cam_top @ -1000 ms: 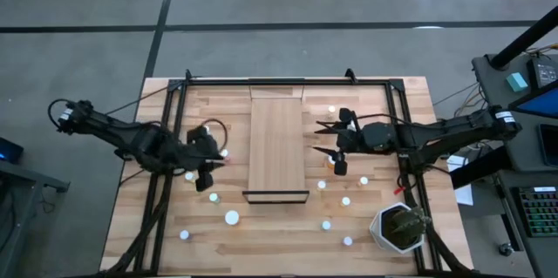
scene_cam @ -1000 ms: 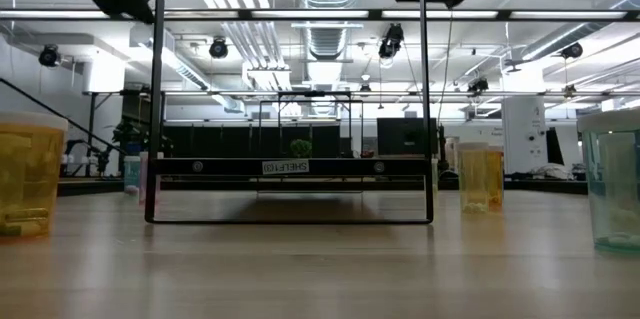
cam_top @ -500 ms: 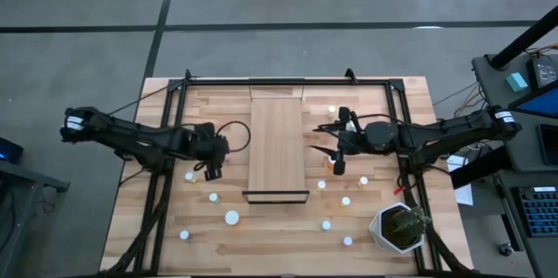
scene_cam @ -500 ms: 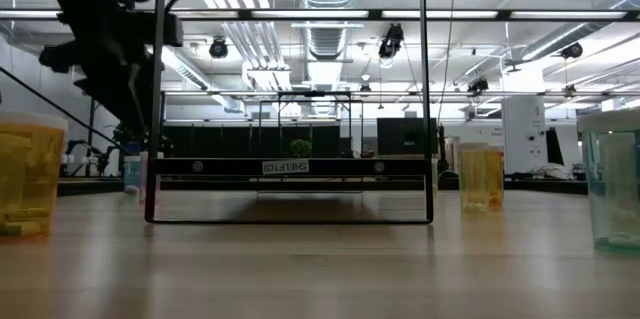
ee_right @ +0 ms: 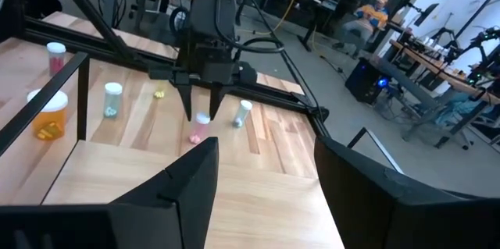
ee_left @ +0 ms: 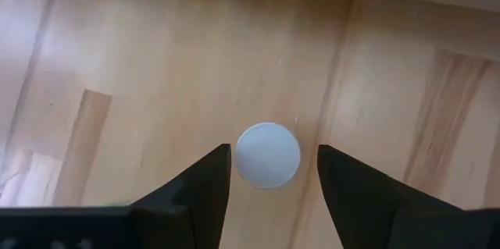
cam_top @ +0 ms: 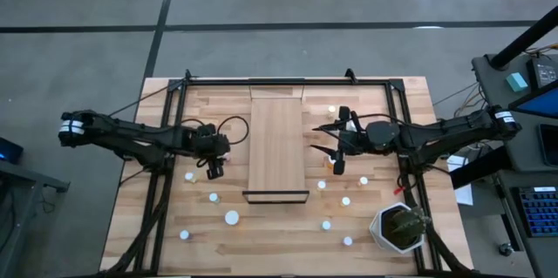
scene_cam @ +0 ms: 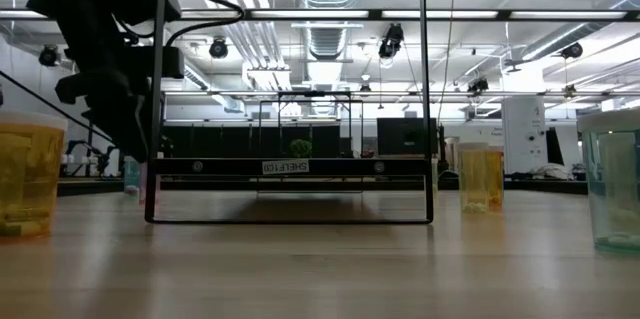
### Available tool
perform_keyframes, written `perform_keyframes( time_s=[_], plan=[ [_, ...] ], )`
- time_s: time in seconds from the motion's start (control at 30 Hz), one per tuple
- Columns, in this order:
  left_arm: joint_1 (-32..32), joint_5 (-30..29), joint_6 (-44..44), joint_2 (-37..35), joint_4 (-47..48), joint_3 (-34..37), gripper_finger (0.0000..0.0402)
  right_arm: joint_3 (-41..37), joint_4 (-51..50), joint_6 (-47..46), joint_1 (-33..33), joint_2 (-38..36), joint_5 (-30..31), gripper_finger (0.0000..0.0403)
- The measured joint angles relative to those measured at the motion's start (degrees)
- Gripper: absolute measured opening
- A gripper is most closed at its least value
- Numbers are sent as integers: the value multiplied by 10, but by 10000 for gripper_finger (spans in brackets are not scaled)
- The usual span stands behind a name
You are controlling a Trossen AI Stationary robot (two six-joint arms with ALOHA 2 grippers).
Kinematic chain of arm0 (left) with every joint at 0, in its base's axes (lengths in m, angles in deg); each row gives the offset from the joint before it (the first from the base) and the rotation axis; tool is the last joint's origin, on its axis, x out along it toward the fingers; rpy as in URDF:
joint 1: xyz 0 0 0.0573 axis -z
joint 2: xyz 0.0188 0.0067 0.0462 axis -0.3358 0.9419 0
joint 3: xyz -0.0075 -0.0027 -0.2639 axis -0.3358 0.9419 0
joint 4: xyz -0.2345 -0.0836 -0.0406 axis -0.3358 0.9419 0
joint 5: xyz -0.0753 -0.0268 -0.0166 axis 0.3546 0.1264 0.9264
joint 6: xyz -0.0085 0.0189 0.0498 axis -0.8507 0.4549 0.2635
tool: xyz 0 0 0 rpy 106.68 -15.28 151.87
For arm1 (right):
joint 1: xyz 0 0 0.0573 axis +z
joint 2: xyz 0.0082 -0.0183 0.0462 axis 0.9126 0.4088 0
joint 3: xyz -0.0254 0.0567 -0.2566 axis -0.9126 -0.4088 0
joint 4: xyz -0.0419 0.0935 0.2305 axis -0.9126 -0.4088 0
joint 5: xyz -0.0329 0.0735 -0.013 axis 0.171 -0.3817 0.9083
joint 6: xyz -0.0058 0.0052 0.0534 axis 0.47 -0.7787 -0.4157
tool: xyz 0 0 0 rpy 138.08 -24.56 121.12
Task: Pick and place medicine bottles onto shelf by color
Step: Put the pink pill bottle on the shelf
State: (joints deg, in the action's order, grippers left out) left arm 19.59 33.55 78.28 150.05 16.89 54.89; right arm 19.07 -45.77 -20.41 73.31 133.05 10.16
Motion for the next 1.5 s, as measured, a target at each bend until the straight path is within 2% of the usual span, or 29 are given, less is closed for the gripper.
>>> perform_keyframes(
  time_s=[0.4,0.57,0.83,1.0,1.2,1.37,1.5],
  plan=[
    [0,-1,6,0,-1,1,108,0,0,-2,0,0,0,203],
    [0,-2,-3,0,2,-2,98,0,0,-2,0,0,0,203],
    [-7,-2,19,2,17,-107,99,0,0,-2,0,0,0,203],
    [-56,-2,90,43,20,-195,99,-1,0,-1,0,0,0,203],
    [-128,0,204,141,19,-285,99,-1,0,0,0,0,0,203],
    [-184,3,268,207,21,-335,98,-1,0,0,0,0,0,203],
    [-224,42,302,235,21,-349,98,-1,0,-1,0,0,0,203]
  ],
)
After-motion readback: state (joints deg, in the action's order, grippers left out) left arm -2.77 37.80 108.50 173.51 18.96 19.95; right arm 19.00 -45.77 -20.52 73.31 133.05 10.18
